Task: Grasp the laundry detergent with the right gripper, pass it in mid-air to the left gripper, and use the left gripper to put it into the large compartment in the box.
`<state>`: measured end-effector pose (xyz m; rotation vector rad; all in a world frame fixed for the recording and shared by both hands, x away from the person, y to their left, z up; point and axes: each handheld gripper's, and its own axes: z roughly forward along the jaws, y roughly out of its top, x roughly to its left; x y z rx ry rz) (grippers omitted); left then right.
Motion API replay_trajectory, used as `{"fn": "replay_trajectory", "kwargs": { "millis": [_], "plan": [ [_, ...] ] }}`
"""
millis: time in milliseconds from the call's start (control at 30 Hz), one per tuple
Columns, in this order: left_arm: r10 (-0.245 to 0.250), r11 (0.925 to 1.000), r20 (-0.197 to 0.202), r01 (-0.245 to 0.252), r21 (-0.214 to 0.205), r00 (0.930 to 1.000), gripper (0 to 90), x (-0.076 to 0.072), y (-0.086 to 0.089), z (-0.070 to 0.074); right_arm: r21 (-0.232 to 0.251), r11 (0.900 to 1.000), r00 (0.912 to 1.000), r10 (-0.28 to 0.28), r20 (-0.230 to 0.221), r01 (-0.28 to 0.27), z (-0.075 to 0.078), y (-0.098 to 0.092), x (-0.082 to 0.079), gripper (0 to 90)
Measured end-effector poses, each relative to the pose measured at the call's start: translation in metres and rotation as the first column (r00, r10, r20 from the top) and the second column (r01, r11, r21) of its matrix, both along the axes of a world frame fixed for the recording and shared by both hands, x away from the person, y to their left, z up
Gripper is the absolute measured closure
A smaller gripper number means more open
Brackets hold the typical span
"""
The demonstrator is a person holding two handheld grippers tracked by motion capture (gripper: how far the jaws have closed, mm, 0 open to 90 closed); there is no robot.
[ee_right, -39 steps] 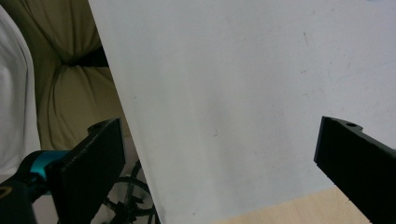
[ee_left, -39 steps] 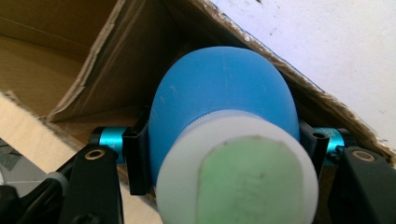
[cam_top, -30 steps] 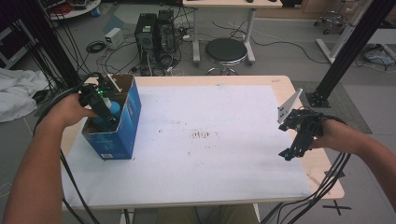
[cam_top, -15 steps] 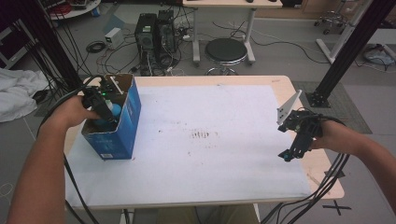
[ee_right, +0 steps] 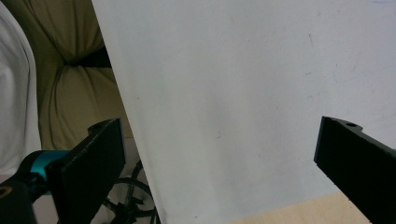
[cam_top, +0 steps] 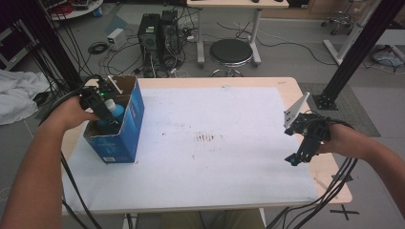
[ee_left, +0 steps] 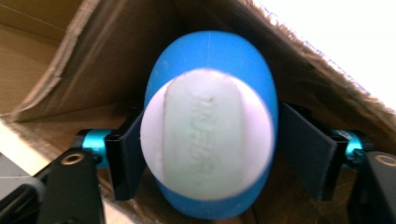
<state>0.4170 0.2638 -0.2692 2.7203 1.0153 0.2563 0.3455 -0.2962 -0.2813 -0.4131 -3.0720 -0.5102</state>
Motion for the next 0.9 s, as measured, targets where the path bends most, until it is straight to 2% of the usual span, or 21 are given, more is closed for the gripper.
{"fn": "replay_trajectory", "kwargs": {
  "millis": [167, 333, 367, 467, 533, 567, 600, 733, 800, 900],
  "plan": [
    [0.001, 0.9994, 0.046, 0.001, -0.033, 0.9989, 26.7, -0.006, 0.003, 0.017, -0.003, 1.0000, 1.0000, 0.001, 0.007, -0.001, 0.003, 0.002, -0.002, 1.3],
    [0.010, 0.9987, 0.072, -0.007, -0.051, 0.9974, 26.7, -0.011, 0.005, 0.029, -0.002, 1.0000, 0.9999, 0.006, 0.011, -0.006, 0.004, 0.002, -0.003, 1.3],
    [0.012, 0.9982, 0.092, -0.007, -0.060, 0.9957, 26.7, -0.015, 0.005, 0.037, -0.001, 1.0000, 0.9999, 0.004, 0.011, -0.004, 0.005, 0.002, -0.004, 1.3],
    [0.012, 0.9971, 0.113, -0.004, -0.077, 0.9935, 26.7, -0.019, 0.006, 0.050, -0.001, 1.0000, 0.9999, 0.001, 0.014, -0.001, 0.007, 0.001, -0.006, 1.3],
    [0.005, 0.9961, 0.122, 0.006, -0.088, 0.9925, 26.7, -0.023, 0.004, 0.058, -0.003, 1.0000, 0.9998, -0.004, 0.018, 0.004, 0.008, 0.000, -0.007, 1.3],
    [0.005, 0.9961, 0.122, 0.006, -0.088, 0.9925, 26.7, -0.023, 0.004, 0.058, -0.003, 1.0000, 0.9998, -0.004, 0.018, 0.004, 0.008, 0.000, -0.007, 1.3],
    [0.003, 0.9950, 0.131, 0.010, -0.099, 0.9914, 26.7, -0.027, 0.001, 0.066, -0.001, 1.0000, 0.9998, -0.002, 0.021, 0.002, 0.009, 0.000, -0.007, 1.3],
    [-0.006, 0.9947, 0.147, 0.021, -0.100, 0.9891, 26.7, -0.031, -0.003, 0.076, -0.005, 1.0000, 0.9996, -0.007, 0.027, 0.008, 0.011, -0.002, -0.008, 1.3],
    [-0.033, 0.9912, 0.160, 0.053, -0.121, 0.9865, 26.7, -0.035, -0.010, 0.086, -0.010, 0.9999, 0.9995, -0.009, 0.030, 0.010, 0.011, -0.001, -0.008, 1.3],
    [-0.077, 0.9894, 0.160, 0.096, -0.110, 0.9841, 26.7, -0.035, -0.022, 0.089, -0.010, 0.9999, 0.9995, -0.009, 0.030, 0.009, 0.011, 0.000, -0.009, 1.3]
  ]
}}
